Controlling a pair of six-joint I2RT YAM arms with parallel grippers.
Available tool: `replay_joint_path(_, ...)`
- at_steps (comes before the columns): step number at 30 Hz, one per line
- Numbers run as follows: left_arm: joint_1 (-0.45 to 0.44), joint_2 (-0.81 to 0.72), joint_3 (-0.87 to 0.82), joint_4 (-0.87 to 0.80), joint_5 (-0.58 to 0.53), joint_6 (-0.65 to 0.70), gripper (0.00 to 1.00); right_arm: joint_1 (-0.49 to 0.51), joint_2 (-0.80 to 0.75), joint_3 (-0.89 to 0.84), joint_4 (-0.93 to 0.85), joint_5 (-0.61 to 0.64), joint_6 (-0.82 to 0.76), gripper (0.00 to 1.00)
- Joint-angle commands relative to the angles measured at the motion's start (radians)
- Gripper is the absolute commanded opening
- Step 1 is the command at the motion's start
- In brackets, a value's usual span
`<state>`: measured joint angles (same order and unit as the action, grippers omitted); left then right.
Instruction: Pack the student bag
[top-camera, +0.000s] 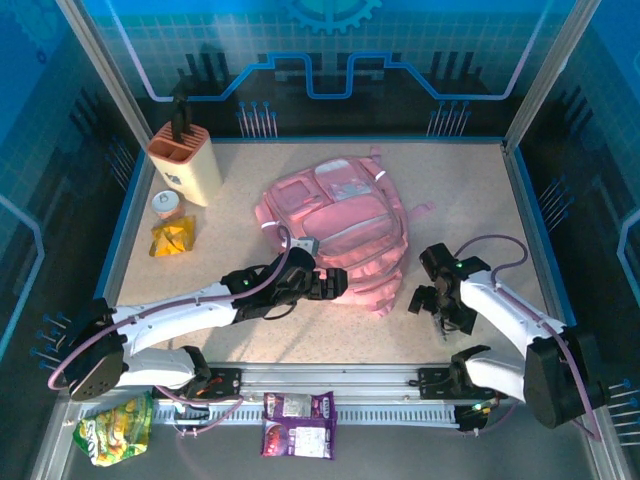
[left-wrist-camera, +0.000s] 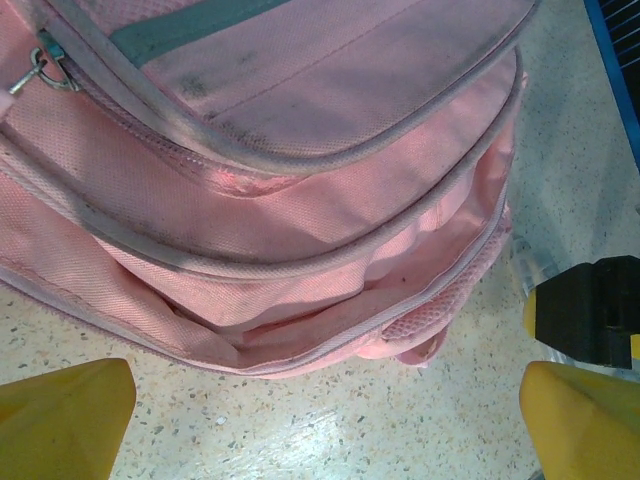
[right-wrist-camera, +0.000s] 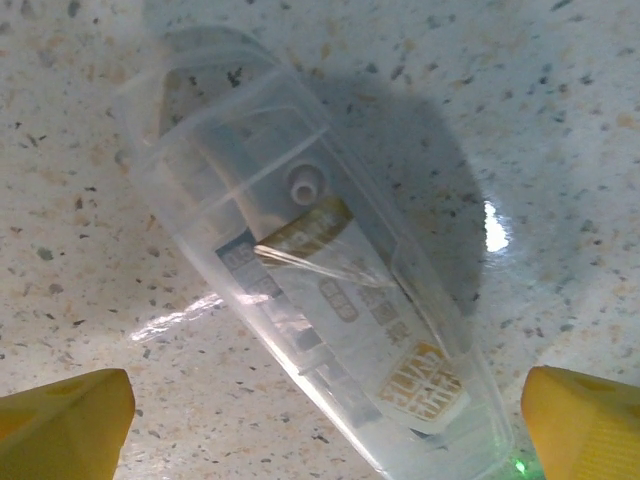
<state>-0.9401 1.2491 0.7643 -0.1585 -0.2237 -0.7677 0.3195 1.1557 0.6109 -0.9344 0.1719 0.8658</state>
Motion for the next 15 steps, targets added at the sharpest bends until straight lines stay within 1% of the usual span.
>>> replay_joint_path(1,-0.005,0.014,0.008,-0.001,-0.01,-0.027,0.99,-0.004,0.017,-0.005,0.024,-0.05,-0.028,1.0)
replay_joint_path(5,-0.005,0.013,0.007,-0.007,-0.016,-0.032,0.99,0.035,0.027,-0.001,0.04,-0.057,0.003,1.0)
replay_joint_path(8,-0.005,0.012,0.003,-0.01,-0.034,-0.033,0.99,0.08,0.02,-0.019,0.086,-0.078,0.04,1.0)
replay_joint_path(10,-0.006,0.012,0.003,-0.014,-0.037,-0.036,0.99,0.118,0.024,-0.01,0.087,-0.087,0.066,1.0)
replay_joint_path(15,-0.006,0.016,0.0,-0.009,-0.042,-0.047,0.99,0.257,0.003,0.004,0.094,-0.059,0.181,0.92)
